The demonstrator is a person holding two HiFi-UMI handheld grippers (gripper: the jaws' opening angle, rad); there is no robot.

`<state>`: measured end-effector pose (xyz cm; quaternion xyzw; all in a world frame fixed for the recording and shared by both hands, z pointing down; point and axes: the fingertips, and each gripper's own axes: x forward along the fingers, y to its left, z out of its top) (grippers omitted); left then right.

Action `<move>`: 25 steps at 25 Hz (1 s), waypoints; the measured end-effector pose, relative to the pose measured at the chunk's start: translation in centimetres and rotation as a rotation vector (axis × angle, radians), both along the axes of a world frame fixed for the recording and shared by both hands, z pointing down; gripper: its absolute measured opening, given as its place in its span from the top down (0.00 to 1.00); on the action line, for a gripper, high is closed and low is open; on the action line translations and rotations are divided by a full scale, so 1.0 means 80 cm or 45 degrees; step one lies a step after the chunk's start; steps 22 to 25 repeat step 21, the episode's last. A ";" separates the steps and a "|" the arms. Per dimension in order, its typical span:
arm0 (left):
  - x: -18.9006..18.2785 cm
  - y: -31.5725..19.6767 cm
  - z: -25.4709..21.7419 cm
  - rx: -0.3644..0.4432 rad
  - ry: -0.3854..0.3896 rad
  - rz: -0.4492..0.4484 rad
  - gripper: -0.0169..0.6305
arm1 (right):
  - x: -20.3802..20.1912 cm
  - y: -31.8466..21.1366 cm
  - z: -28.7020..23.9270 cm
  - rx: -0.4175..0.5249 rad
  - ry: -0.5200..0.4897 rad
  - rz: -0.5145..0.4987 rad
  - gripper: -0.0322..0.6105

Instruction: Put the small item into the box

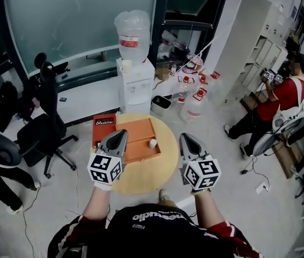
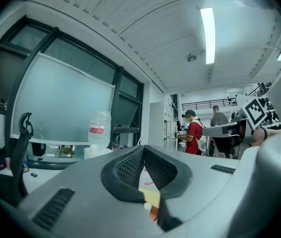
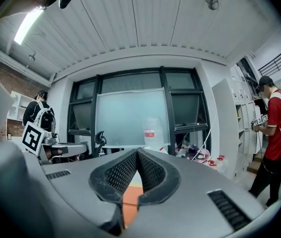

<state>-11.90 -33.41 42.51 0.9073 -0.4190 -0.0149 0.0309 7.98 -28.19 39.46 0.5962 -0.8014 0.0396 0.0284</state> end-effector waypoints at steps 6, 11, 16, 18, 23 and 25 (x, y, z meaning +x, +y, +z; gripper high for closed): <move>0.004 0.001 -0.001 0.003 -0.001 0.008 0.95 | 0.003 0.006 -0.004 0.006 -0.002 0.002 0.91; 0.014 -0.001 -0.008 0.016 0.001 0.026 0.95 | 0.009 0.007 -0.010 0.017 -0.009 0.007 0.91; 0.018 0.000 -0.005 0.020 -0.012 0.031 0.95 | 0.010 0.007 -0.009 0.014 -0.003 0.012 0.91; 0.017 -0.001 -0.004 0.018 -0.011 0.034 0.95 | 0.009 0.006 -0.008 0.012 -0.002 0.014 0.91; 0.015 -0.002 -0.003 0.012 -0.007 0.035 0.95 | 0.006 0.005 -0.006 0.009 -0.001 0.011 0.91; 0.015 -0.002 -0.003 0.012 -0.007 0.035 0.95 | 0.006 0.005 -0.006 0.009 -0.001 0.011 0.91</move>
